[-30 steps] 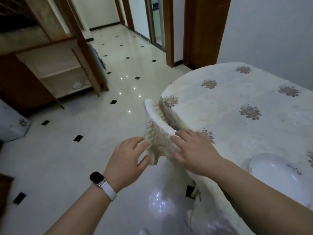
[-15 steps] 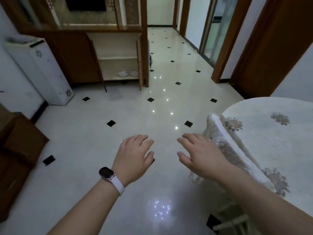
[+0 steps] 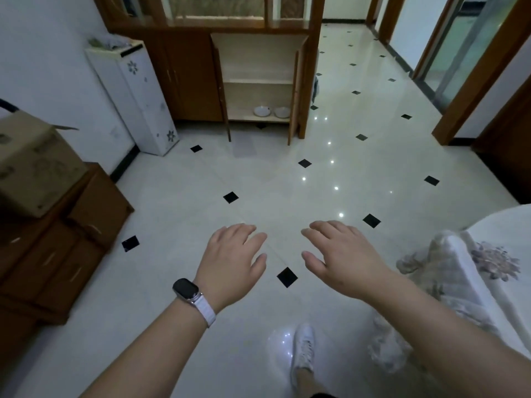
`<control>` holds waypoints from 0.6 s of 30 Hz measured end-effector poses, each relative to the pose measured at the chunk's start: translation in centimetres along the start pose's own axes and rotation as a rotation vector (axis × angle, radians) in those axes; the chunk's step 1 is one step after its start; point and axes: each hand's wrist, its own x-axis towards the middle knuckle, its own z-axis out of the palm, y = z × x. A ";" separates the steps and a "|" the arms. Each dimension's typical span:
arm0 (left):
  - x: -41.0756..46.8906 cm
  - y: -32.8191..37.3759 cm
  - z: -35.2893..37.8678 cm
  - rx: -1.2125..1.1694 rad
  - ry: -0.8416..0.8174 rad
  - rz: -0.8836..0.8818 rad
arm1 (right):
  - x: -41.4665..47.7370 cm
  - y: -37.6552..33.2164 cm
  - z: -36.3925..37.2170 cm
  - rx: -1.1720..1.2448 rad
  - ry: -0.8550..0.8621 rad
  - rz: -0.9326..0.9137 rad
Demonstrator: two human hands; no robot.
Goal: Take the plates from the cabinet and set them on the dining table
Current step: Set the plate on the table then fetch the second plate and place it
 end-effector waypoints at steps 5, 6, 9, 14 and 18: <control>8.6 -1.1 2.0 0.061 -0.019 -0.003 | 7.5 5.3 0.1 0.027 -0.013 -0.013; 10.4 -1.1 2.5 0.066 -0.028 0.007 | 8.8 6.6 -0.1 0.031 -0.014 -0.011; 15.6 -1.2 3.7 0.062 -0.031 0.032 | 12.4 10.7 -1.1 0.039 0.004 0.000; 22.7 -2.2 4.6 0.059 -0.006 -0.019 | 19.1 15.7 -3.1 -0.003 0.003 -0.015; 26.1 -3.9 4.9 0.072 0.008 -0.025 | 23.4 16.8 -3.8 0.014 0.023 -0.030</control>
